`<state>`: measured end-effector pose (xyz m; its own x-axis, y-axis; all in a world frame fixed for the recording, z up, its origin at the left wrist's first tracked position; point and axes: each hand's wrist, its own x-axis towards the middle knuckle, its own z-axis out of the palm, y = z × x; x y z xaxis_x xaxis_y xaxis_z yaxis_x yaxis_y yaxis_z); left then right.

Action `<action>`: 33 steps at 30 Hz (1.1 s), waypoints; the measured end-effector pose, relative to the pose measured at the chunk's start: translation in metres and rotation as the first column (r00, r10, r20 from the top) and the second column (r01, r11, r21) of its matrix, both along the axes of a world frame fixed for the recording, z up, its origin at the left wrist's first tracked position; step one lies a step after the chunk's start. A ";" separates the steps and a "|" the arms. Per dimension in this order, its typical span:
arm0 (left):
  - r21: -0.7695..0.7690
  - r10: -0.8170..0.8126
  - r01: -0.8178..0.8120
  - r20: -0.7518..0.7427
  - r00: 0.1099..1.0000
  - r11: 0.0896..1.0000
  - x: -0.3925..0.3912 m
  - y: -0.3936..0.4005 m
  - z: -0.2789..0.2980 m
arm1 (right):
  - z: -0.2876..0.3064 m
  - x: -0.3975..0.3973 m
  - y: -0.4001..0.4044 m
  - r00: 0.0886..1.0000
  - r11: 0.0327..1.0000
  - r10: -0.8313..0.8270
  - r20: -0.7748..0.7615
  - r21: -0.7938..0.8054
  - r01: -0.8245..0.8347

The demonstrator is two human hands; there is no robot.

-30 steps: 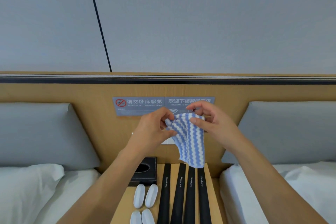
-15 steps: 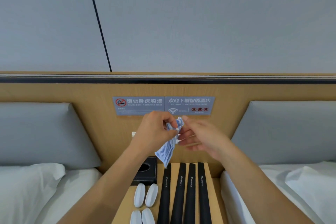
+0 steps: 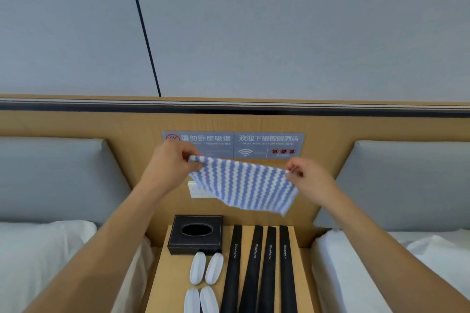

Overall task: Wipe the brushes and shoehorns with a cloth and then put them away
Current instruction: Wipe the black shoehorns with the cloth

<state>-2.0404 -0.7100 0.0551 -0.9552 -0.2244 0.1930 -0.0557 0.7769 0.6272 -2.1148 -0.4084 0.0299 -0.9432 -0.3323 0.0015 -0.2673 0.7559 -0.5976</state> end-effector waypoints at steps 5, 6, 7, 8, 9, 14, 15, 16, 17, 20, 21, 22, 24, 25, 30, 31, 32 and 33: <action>0.184 -0.038 0.034 0.020 0.999 0.982 -0.009 -0.012 0.004 | 0.003 -0.017 0.007 0.971 0.995 0.051 -0.235 0.090 -0.030; 0.250 -0.055 0.049 0.018 0.998 0.967 -0.010 -0.013 0.005 | 0.005 -0.020 0.009 0.969 0.997 0.030 -0.245 0.071 -0.013; 0.300 -0.074 0.068 0.005 0.997 0.951 -0.010 -0.014 0.007 | 0.008 -0.022 0.012 0.969 0.999 0.009 -0.248 0.043 0.002; 0.340 -0.095 0.093 -0.011 0.995 0.936 -0.010 -0.015 0.008 | 0.010 -0.024 0.014 0.970 1.000 -0.004 -0.243 0.004 0.005; 0.372 -0.115 0.117 -0.027 0.993 0.921 -0.010 -0.016 0.011 | 0.013 -0.026 0.017 0.975 0.998 -0.005 -0.221 -0.056 -0.007; 0.440 -0.163 0.180 -0.076 0.984 0.880 -0.009 -0.016 0.023 | 0.029 -0.032 0.036 0.989 0.895 0.136 0.057 -0.435 -0.098; 0.446 -0.170 0.188 -0.081 0.982 0.875 -0.008 -0.017 0.025 | 0.030 -0.033 0.040 0.985 0.875 0.154 0.072 -0.473 -0.102; 0.465 -0.177 0.200 -0.094 0.980 0.862 -0.007 -0.017 0.027 | 0.032 -0.034 0.043 0.984 0.847 0.158 0.085 -0.523 -0.090; 0.500 -0.180 0.212 -0.113 0.977 0.840 -0.007 -0.016 0.029 | 0.034 -0.034 0.045 0.983 0.809 0.149 0.104 -0.585 -0.060; 0.590 -0.164 0.223 -0.152 0.975 0.776 -0.006 -0.014 0.034 | 0.040 -0.031 0.045 0.980 0.692 0.101 0.170 -0.720 0.053; 0.593 -0.168 0.226 -0.152 0.974 0.773 -0.006 -0.012 0.034 | 0.040 -0.030 0.044 0.979 0.681 0.088 0.182 -0.729 0.074; 0.589 -0.175 0.230 -0.150 0.973 0.775 -0.007 -0.011 0.033 | 0.041 -0.029 0.044 0.979 0.680 0.078 0.190 -0.728 0.087; 0.580 -0.177 0.228 -0.144 0.974 0.782 -0.008 -0.008 0.032 | 0.042 -0.027 0.044 0.979 0.689 0.067 0.193 -0.718 0.095; 0.579 -0.175 0.225 -0.142 0.974 0.784 -0.008 -0.008 0.030 | 0.042 -0.025 0.044 0.980 0.695 0.061 0.189 -0.713 0.094; 0.515 -0.162 0.213 -0.142 0.976 0.830 -0.008 -0.006 0.026 | 0.043 -0.020 0.048 0.986 0.712 0.057 0.159 -0.699 0.072; 0.502 -0.162 0.211 -0.141 0.977 0.839 -0.008 -0.005 0.026 | 0.044 -0.019 0.048 0.986 0.722 0.061 0.153 -0.690 0.063; 0.483 -0.157 0.205 -0.139 0.978 0.851 -0.008 -0.004 0.026 | 0.044 -0.019 0.049 0.987 0.731 0.063 0.148 -0.680 0.055; 0.445 -0.141 0.190 -0.141 0.980 0.875 -0.008 -0.003 0.026 | 0.044 -0.019 0.049 0.987 0.737 0.065 0.144 -0.674 0.050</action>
